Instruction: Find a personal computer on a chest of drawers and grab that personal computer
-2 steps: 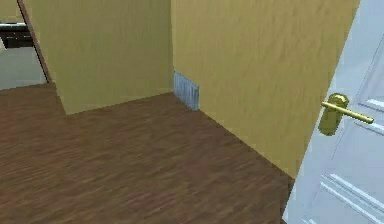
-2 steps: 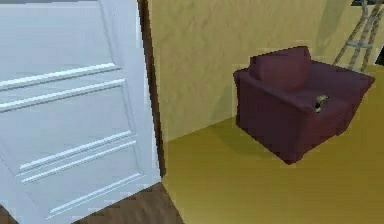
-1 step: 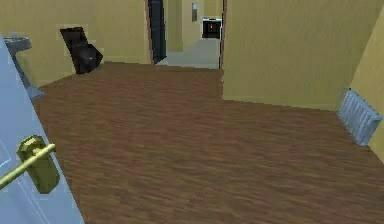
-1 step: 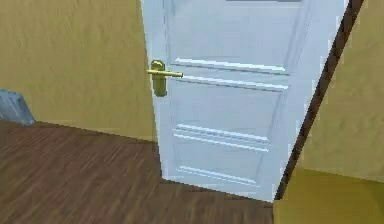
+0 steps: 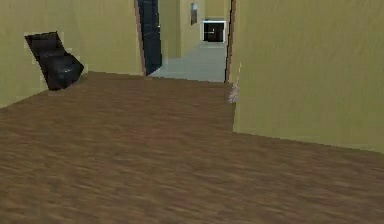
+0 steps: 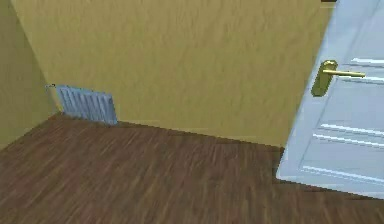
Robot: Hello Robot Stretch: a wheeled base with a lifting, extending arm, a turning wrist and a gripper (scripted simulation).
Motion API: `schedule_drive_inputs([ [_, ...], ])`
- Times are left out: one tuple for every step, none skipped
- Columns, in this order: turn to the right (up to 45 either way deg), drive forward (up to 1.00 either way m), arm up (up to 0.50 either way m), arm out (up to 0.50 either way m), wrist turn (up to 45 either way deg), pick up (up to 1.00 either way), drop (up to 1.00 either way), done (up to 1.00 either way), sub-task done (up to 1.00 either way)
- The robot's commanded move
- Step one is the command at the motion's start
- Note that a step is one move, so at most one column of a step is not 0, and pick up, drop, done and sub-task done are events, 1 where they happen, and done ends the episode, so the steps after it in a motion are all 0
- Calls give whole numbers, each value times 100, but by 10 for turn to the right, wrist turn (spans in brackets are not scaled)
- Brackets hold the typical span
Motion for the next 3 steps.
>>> schedule_drive_inputs([
  [0, 100, 0, 0, 0, 0, 0, 0, 0],
  [0, 100, 0, 0, 0, 0, 0, 0, 0],
  [-210, 0, 0, 0, 0, 0, 0, 0, 0],
])
